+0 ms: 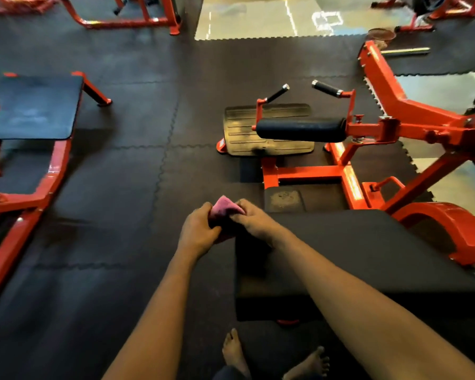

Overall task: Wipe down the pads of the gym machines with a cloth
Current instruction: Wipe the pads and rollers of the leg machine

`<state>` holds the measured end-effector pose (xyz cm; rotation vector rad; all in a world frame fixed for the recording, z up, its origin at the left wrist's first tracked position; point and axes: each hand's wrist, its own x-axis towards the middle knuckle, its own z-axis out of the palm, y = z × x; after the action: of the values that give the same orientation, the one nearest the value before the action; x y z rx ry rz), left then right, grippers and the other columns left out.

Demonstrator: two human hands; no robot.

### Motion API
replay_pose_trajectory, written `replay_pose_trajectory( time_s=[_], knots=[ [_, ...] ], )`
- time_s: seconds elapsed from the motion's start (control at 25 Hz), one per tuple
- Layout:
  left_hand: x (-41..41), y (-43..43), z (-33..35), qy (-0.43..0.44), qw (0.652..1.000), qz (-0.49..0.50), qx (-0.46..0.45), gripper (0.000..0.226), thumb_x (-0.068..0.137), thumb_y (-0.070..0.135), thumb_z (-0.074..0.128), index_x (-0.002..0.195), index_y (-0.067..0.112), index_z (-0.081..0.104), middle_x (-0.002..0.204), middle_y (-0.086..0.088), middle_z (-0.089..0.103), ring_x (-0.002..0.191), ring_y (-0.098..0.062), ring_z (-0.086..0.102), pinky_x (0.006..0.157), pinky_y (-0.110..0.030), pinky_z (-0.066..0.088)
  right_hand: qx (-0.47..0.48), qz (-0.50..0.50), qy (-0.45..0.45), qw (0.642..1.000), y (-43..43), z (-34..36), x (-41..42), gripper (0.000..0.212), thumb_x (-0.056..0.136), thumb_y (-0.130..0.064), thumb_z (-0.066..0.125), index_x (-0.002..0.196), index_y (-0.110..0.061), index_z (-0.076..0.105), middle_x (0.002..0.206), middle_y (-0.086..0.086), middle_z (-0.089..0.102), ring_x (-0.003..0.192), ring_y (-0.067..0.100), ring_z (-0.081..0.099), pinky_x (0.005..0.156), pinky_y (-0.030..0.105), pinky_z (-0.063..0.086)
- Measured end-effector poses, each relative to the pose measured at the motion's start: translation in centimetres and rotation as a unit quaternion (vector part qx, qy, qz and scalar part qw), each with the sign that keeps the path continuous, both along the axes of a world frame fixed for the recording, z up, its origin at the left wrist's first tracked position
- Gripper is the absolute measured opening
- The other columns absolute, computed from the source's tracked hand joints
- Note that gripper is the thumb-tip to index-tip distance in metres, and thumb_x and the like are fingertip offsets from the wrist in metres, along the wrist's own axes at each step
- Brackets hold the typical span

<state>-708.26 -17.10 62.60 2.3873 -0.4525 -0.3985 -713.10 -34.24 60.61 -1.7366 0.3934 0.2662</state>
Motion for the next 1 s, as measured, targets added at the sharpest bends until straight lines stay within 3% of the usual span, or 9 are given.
replay_pose_trajectory(
  time_s=[0.08, 0.2, 0.36, 0.44, 0.56, 0.72, 0.8, 0.88, 1.0],
  knots=[
    [1.0, 2.3, 0.0, 0.011, 1.000, 0.027, -0.001, 0.024, 0.074, 0.016, 0.065, 0.096, 0.019, 0.059, 0.086, -0.007, 0.069, 0.084, -0.030, 0.067, 0.070, -0.038, 0.055, -0.093, -0.065, -0.038, 0.993, -0.1, -0.3, 0.0, 0.020, 0.082, -0.035, 0.076, 0.093, -0.023, 0.064, 0.094, 0.004, 0.072, 0.088, 0.016, 0.066, 0.084, 0.039, 0.055],
    [1.1, 4.6, 0.5, 0.036, 0.995, 0.091, 0.027, 0.038, 0.084, 0.027, 0.063, 0.121, 0.021, 0.061, 0.105, -0.013, 0.071, 0.097, -0.034, 0.066, 0.084, -0.041, 0.056, -0.220, -0.151, -0.003, 0.964, -1.6, -0.6, -1.8, 0.016, 0.088, -0.028, 0.076, 0.097, -0.017, 0.069, 0.094, 0.003, 0.072, 0.091, 0.018, 0.066, 0.089, 0.038, 0.054],
    [-3.6, 2.9, -0.5, 0.025, 0.999, -0.012, -0.020, 0.005, 0.087, 0.018, 0.064, 0.088, 0.015, 0.060, 0.084, -0.005, 0.064, 0.084, -0.027, 0.065, 0.075, -0.036, 0.052, -0.359, 0.008, 0.164, 0.919, -2.9, -1.6, -6.3, 0.021, 0.094, -0.040, 0.065, 0.108, -0.025, 0.067, 0.116, 0.001, 0.072, 0.116, 0.026, 0.062, 0.100, 0.041, 0.048],
    [-8.0, 1.8, -2.0, 0.082, 0.990, -0.064, -0.095, 0.012, 0.090, 0.025, 0.068, 0.090, 0.020, 0.057, 0.088, 0.004, 0.062, 0.083, -0.014, 0.061, 0.077, -0.030, 0.048, -0.400, 0.063, 0.146, 0.903, -2.2, -1.9, -8.1, 0.030, 0.098, -0.040, 0.059, 0.121, -0.023, 0.064, 0.128, 0.003, 0.067, 0.124, 0.027, 0.058, 0.101, 0.039, 0.047],
    [-12.6, 1.4, -4.7, 0.084, 0.980, 0.003, -0.183, 0.022, 0.092, 0.051, 0.055, 0.099, 0.030, 0.059, 0.104, 0.012, 0.052, 0.098, -0.005, 0.054, 0.084, -0.025, 0.044, -0.428, 0.083, 0.089, 0.896, -1.2, -2.0, -9.8, 0.037, 0.103, -0.034, 0.050, 0.136, -0.018, 0.059, 0.146, 0.007, 0.056, 0.137, 0.027, 0.048, 0.111, 0.038, 0.038],
    [-13.7, 0.5, -7.0, 0.152, 0.955, 0.085, -0.239, 0.074, 0.085, 0.060, 0.049, 0.151, 0.030, 0.035, 0.148, 0.003, 0.034, 0.134, -0.006, 0.039, 0.110, -0.023, 0.033, -0.445, 0.070, 0.079, 0.889, -0.7, -1.5, -10.3, 0.039, 0.105, -0.028, 0.044, 0.138, -0.015, 0.059, 0.148, 0.009, 0.054, 0.139, 0.028, 0.046, 0.114, 0.039, 0.036],
    [-14.1, 0.0, -7.2, 0.224, 0.923, 0.099, -0.296, 0.073, 0.087, 0.050, 0.051, 0.155, 0.032, 0.030, 0.152, 0.006, 0.033, 0.126, 0.010, 0.045, 0.101, -0.012, 0.039, -0.442, 0.076, 0.080, 0.890, -0.3, -1.3, -10.7, 0.041, 0.105, -0.028, 0.042, 0.141, -0.014, 0.057, 0.151, 0.010, 0.051, 0.141, 0.028, 0.044, 0.116, 0.040, 0.034],
    [-15.2, 0.1, -7.2, 0.241, 0.901, 0.124, -0.338, 0.059, 0.090, 0.041, 0.048, 0.149, 0.036, 0.039, 0.151, 0.005, 0.039, 0.124, 0.005, 0.052, 0.094, -0.011, 0.044, -0.444, 0.083, 0.074, 0.889, 0.2, -0.9, -11.8, 0.043, 0.106, -0.028, 0.039, 0.143, -0.012, 0.055, 0.154, 0.009, 0.048, 0.144, 0.026, 0.040, 0.118, 0.038, 0.030],
    [-16.7, 0.6, -8.1, 0.246, 0.897, 0.147, -0.335, 0.064, 0.091, 0.047, 0.047, 0.152, 0.030, 0.037, 0.149, 0.009, 0.047, 0.133, -0.001, 0.048, 0.108, -0.022, 0.041, -0.468, 0.051, 0.041, 0.882, 0.9, -0.4, -13.1, 0.041, 0.104, -0.027, 0.040, 0.138, -0.015, 0.060, 0.147, 0.003, 0.056, 0.138, 0.020, 0.048, 0.112, 0.034, 0.035]
  ],
)
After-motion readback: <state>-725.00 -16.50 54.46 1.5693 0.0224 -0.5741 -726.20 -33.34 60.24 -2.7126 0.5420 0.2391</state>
